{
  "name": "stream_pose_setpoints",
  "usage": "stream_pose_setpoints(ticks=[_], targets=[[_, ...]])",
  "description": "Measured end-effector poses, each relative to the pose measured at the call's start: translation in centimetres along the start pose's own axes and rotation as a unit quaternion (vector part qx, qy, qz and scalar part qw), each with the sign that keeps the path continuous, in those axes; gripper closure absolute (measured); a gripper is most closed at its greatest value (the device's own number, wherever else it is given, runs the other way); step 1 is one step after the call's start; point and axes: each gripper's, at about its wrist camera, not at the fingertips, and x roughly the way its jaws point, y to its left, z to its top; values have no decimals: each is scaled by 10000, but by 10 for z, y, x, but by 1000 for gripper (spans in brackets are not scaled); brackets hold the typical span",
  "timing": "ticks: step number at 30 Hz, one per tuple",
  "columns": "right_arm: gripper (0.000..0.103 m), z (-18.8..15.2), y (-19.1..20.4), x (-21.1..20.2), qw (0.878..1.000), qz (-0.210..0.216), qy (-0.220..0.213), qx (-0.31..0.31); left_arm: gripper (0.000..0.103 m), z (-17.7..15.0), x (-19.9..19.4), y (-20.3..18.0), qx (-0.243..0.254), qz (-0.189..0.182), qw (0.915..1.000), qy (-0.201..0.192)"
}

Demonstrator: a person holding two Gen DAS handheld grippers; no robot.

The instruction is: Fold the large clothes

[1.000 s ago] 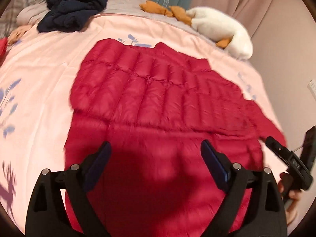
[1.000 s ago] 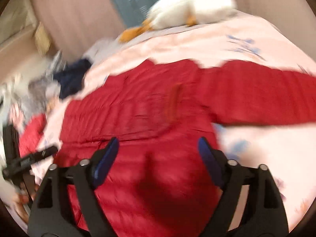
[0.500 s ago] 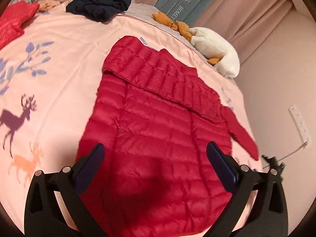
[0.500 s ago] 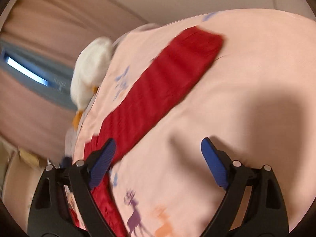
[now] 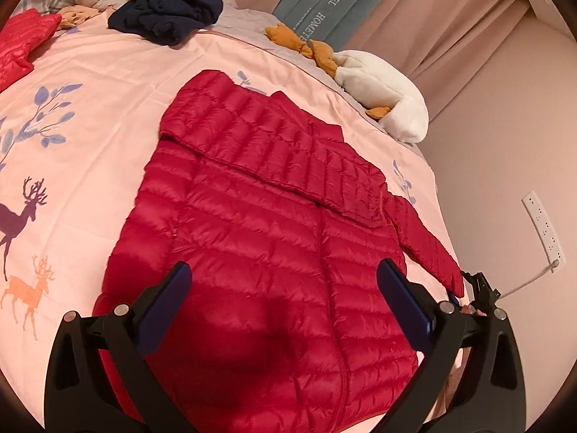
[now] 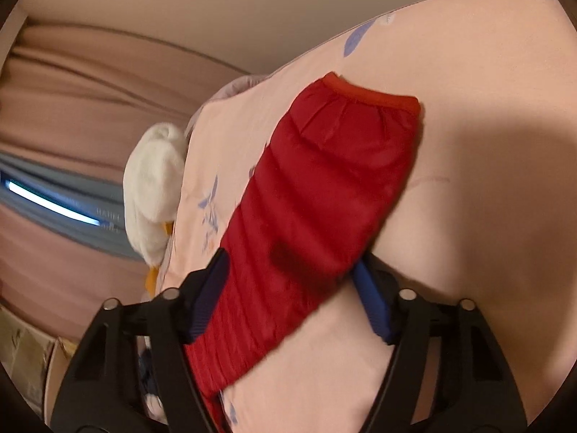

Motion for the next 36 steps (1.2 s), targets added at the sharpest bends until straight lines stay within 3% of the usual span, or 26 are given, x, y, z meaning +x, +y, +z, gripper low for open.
stream_pose_setpoints(ticks=[3,4,5,11,16,20,25,28,36], targets=[[62,2,-2,5,9997,-179,-133,117,1,0,4,-5,47,-18,10000,23],[79,3,-4,5,9995,-258,-148,116,1,0,6,-7,62,-18,10000,32],[86,4,-8,6,9991,-371,-156,111,1,-1,8,-9,83,0,10000,47],[96,-1,6,1,9972,-561,-258,-430,1,-5,16,-10,65,-88,9998,158],[97,-26,72,-24,9808,-409,-583,-1817,1,-11,20,-8,44,-44,9996,286],[97,-67,140,-44,9493,-77,-743,-3055,1,-18,17,-2,-67,-172,9994,307],[97,-140,200,-53,9019,433,-474,-4271,1,-21,16,8,-331,-438,9977,388],[97,-202,225,-43,8690,706,-23,-4898,1,-20,19,11,-461,-617,9959,475],[95,-330,239,2,8063,977,1036,-5741,1,-12,39,12,-897,-1347,9833,827]])
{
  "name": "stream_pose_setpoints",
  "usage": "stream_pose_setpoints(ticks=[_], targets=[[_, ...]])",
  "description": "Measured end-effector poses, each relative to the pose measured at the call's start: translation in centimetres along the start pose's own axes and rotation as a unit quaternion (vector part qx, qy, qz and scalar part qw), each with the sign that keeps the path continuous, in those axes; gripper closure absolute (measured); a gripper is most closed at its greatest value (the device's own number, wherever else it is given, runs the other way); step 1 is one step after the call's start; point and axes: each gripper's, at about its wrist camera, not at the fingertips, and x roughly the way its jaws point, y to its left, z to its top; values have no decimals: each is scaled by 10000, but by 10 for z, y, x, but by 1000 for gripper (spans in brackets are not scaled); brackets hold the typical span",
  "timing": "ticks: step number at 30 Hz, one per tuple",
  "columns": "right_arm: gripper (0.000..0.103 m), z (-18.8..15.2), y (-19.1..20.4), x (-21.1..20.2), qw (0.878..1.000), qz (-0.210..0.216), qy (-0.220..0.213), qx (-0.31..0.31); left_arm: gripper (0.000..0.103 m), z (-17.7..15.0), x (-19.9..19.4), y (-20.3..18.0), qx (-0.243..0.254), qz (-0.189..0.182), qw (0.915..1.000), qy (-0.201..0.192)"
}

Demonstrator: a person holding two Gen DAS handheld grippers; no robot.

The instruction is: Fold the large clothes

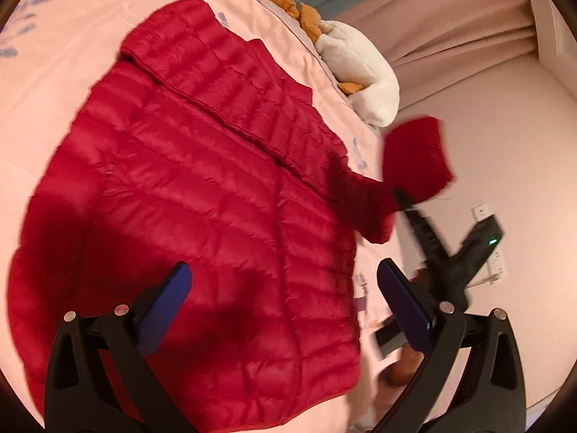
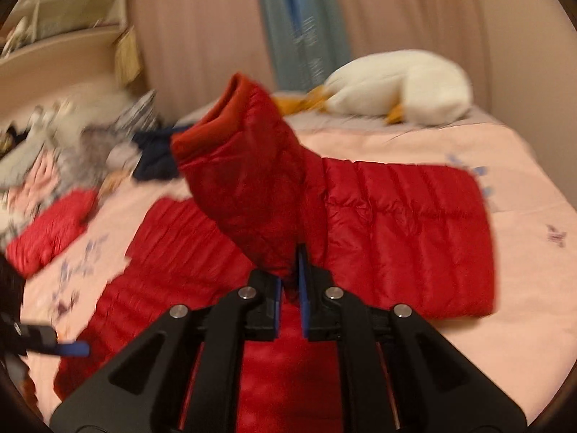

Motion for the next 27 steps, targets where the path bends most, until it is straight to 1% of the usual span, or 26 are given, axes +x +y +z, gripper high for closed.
stream_pose_setpoints(ticks=[2,3,4,5,6,7,9,11,13,17,20,22,23,27], targets=[[92,-13,17,22,9993,102,328,-163,1,5,7,-2,-33,-74,10000,8],[90,-19,23,28,9987,94,454,-191,1,8,13,-2,-99,-172,9998,47],[88,-23,28,31,9983,92,528,-220,1,11,20,-2,-166,-363,9991,133],[73,-28,31,37,9975,74,649,-280,1,14,25,-1,-235,-475,9984,190],[64,-34,34,46,9955,43,888,-335,1,18,32,-1,-326,-565,9976,239],[55,-38,33,49,9948,24,970,-302,1,21,38,-1,-376,-646,9968,295],[54,-40,30,47,9948,123,980,-245,1,26,54,0,-548,-727,9950,419],[42,-42,23,29,9962,174,827,-186,1,29,67,-1,-612,-819,9934,517],[38,-45,13,7,9979,219,591,-120,1,33,76,-3,-629,-788,9935,525],[37,-56,-5,-30,9988,283,399,92,1,42,99,-12,-667,-921,9918,584],[37,-65,-17,-51,9989,280,258,272,1,49,116,-16,-655,-763,9932,588],[36,-71,-26,-63,9982,326,127,487,1,53,126,-17,-727,-641,9938,545],[36,-74,-30,-69,9974,362,66,624,1,55,130,-16,-745,-641,9936,560],[36,-80,-43,-82,9950,413,-136,897,1,57,146,-16,-764,-459,9945,543]])
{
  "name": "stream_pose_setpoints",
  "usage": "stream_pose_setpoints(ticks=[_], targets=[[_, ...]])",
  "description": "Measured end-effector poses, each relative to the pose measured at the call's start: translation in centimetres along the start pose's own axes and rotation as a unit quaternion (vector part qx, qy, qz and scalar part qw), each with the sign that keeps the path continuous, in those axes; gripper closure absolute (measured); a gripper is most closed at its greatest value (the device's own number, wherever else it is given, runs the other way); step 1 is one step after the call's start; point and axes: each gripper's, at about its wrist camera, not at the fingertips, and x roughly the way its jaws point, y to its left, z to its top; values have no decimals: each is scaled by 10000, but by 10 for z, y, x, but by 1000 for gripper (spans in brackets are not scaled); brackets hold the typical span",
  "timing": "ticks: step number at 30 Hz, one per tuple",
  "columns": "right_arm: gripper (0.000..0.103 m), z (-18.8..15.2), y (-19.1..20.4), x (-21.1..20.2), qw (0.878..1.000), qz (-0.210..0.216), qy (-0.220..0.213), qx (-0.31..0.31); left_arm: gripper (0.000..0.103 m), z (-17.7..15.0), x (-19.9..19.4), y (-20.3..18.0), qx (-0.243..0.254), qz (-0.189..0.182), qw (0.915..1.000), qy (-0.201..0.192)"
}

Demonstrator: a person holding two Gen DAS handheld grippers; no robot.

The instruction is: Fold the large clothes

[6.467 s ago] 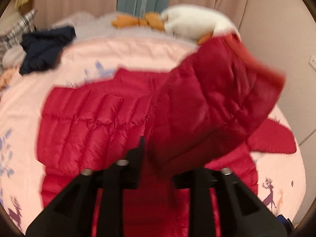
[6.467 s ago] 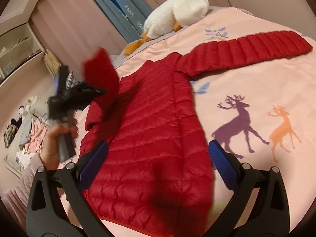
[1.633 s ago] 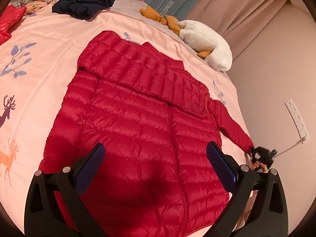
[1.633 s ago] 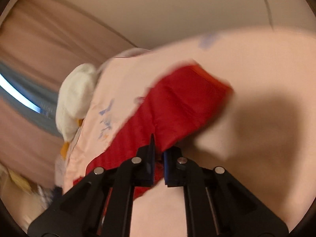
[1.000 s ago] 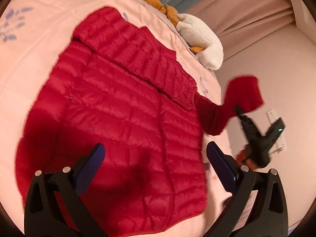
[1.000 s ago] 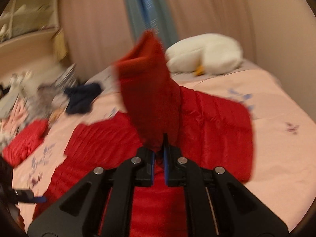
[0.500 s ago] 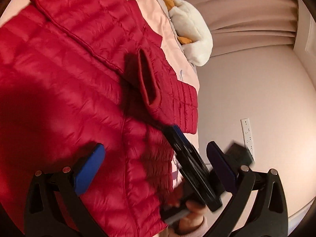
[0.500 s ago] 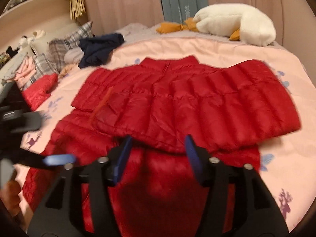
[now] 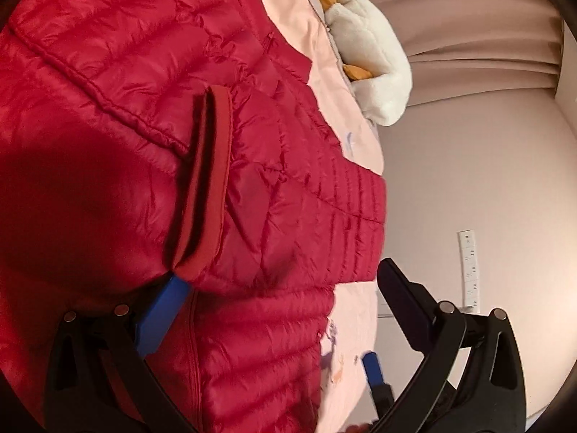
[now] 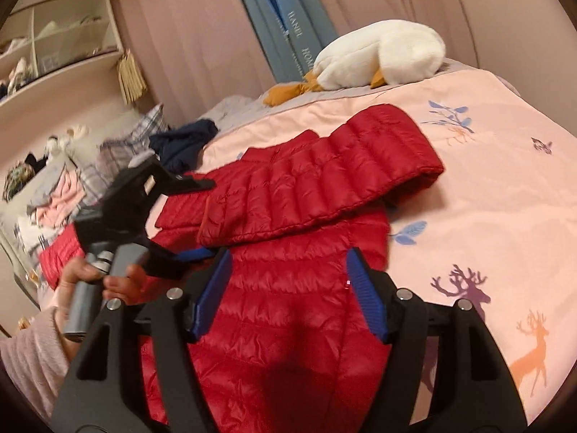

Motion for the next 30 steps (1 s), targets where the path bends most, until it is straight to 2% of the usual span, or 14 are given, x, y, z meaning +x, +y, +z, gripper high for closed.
stream_pose_setpoints(ticks=[3,4,6,7,9,14,20,22,26,28,30], targets=[[35,-3,-8,-5,9998,82,-93,152,3,6,2,3,-170,51,9998,-130],[35,-5,-12,-6,9996,137,-106,239,6,8,0,3,-213,77,9994,-246],[35,-8,-17,-8,9988,241,-141,390,30,9,-7,6,-221,202,9989,-356],[35,-10,-20,-8,9985,269,-159,460,34,10,-8,8,-248,271,9986,-382],[35,-13,-27,-9,9979,254,-170,573,66,11,-7,12,-265,462,9978,-388],[35,-16,-37,-10,9970,210,-155,729,89,11,-7,8,-132,736,9962,-446],[35,-17,-42,-17,9963,155,-238,809,91,18,-31,-43,696,871,9900,-865],[35,-17,-44,-18,9959,144,-243,855,91,28,-51,-65,1007,905,9835,-1202],[35,-18,-47,-19,9960,91,-229,855,91,44,-92,-88,1293,964,9698,-1827],[35,-18,-46,-18,9962,74,-199,844,91,51,-110,-92,1396,1074,9626,-2059],[35,-18,-45,-18,9967,56,-177,789,91,59,-126,-89,1471,1373,9520,-2308]])
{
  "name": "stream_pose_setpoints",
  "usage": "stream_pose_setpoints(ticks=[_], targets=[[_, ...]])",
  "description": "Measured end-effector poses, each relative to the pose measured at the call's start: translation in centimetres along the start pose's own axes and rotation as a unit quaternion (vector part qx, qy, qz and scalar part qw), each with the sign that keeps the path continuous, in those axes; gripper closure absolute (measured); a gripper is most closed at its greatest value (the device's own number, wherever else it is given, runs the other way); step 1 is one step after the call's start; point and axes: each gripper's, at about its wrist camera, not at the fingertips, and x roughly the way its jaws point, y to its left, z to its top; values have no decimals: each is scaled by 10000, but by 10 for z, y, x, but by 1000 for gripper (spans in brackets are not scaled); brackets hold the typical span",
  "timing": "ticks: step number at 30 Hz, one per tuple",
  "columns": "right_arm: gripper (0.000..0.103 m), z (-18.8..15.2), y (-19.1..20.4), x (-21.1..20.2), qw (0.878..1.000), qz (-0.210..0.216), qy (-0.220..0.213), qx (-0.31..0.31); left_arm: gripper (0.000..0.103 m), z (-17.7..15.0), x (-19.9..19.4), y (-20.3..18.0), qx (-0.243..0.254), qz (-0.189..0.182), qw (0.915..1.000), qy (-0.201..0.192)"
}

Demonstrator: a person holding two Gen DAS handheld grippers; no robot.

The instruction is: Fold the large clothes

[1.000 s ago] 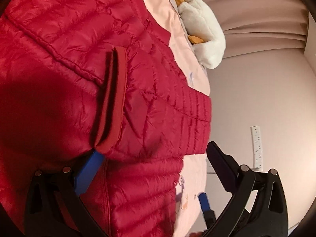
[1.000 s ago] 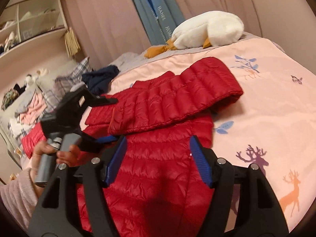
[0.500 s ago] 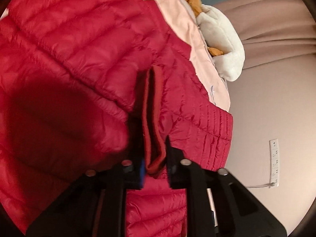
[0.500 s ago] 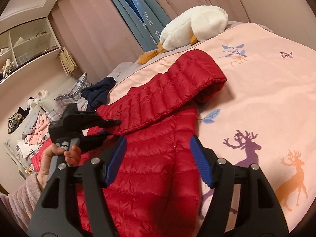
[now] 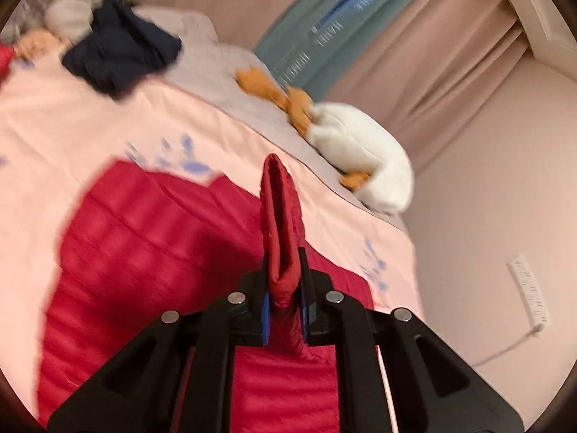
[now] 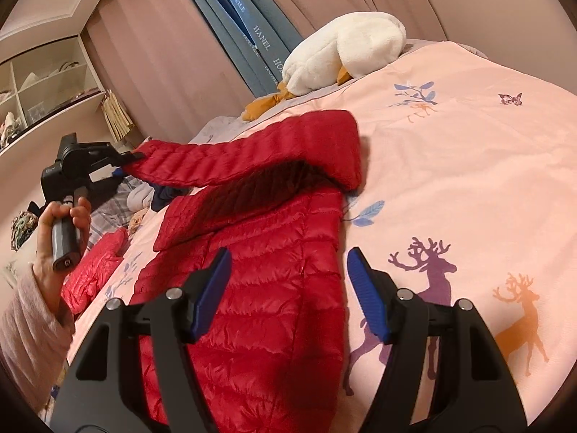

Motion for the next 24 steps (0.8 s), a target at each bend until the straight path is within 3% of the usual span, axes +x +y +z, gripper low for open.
stream_pose_setpoints(ticks=[5,14,17,18,20,24], targets=[[35,2,3,-1,9999,-42,11,-99,91,7,2,37,-98,545,9984,-95],[35,5,13,2,9995,-137,106,-279,90,-21,40,99,-382,1318,9889,571],[35,6,16,5,9992,-168,173,-326,80,-31,51,118,-435,1495,9838,886],[35,8,17,6,9990,-207,202,-354,67,-34,51,121,-458,1552,9826,913],[35,12,20,9,9981,-302,268,-470,52,-35,47,128,-560,1601,9816,874],[33,31,29,20,9938,-562,457,-843,47,-24,27,134,-484,1847,9794,656]])
